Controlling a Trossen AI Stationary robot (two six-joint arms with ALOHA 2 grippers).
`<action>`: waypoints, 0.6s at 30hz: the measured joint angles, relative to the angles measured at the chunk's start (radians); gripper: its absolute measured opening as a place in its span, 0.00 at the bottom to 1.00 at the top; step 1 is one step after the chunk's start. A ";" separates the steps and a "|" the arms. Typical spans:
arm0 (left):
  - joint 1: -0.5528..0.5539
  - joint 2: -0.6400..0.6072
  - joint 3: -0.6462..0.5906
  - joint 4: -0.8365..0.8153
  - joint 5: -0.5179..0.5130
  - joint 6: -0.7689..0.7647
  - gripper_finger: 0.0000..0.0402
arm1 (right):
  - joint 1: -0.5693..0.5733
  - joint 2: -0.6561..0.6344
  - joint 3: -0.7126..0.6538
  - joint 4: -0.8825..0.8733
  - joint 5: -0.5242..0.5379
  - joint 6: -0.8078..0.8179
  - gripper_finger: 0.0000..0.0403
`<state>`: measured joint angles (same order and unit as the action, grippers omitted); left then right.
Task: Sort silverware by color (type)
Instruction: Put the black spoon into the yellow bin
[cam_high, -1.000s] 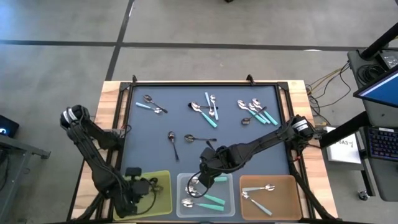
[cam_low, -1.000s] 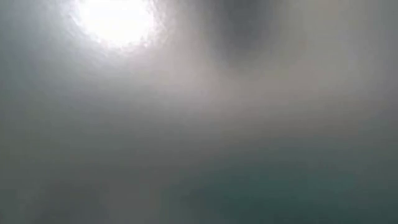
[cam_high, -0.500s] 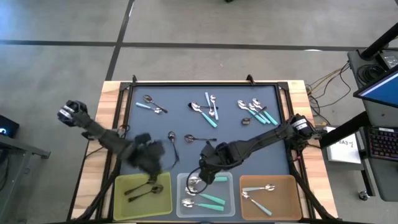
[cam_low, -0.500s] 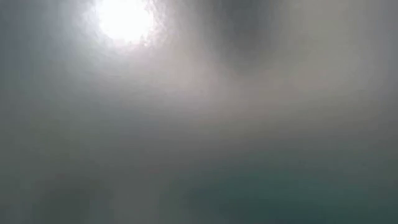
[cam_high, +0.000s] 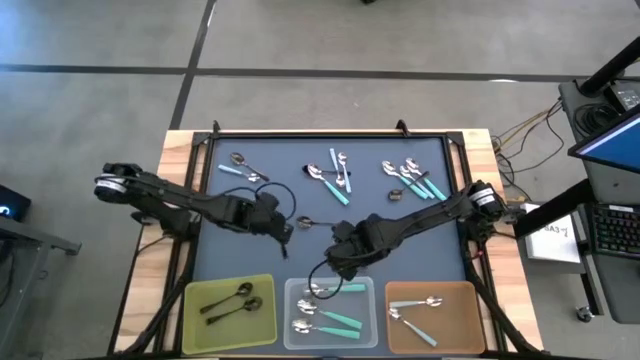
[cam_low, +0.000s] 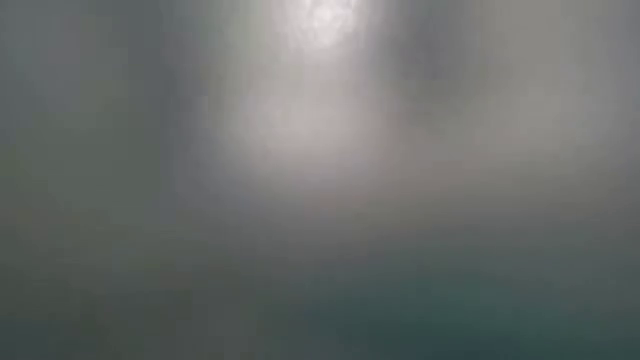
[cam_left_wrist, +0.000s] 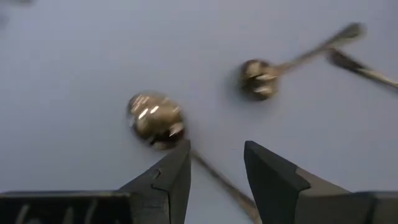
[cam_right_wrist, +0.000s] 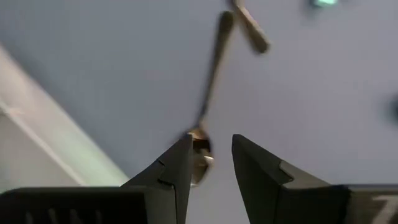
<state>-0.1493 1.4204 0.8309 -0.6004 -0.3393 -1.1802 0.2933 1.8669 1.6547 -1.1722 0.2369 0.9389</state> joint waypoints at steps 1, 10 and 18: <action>0.000 0.000 -0.016 0.001 0.005 -0.035 0.32 | -0.005 -0.001 0.000 -0.014 0.002 -0.009 0.26; 0.002 0.001 -0.091 0.113 0.037 -0.169 0.32 | -0.050 -0.008 0.000 -0.033 0.027 -0.143 0.26; 0.007 0.001 -0.136 0.133 0.035 -0.285 0.32 | -0.097 -0.008 0.000 -0.031 0.053 -0.231 0.26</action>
<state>-0.1421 1.4216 0.6953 -0.4675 -0.3046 -1.4649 0.1963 1.8587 1.6547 -1.2035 0.2896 0.7078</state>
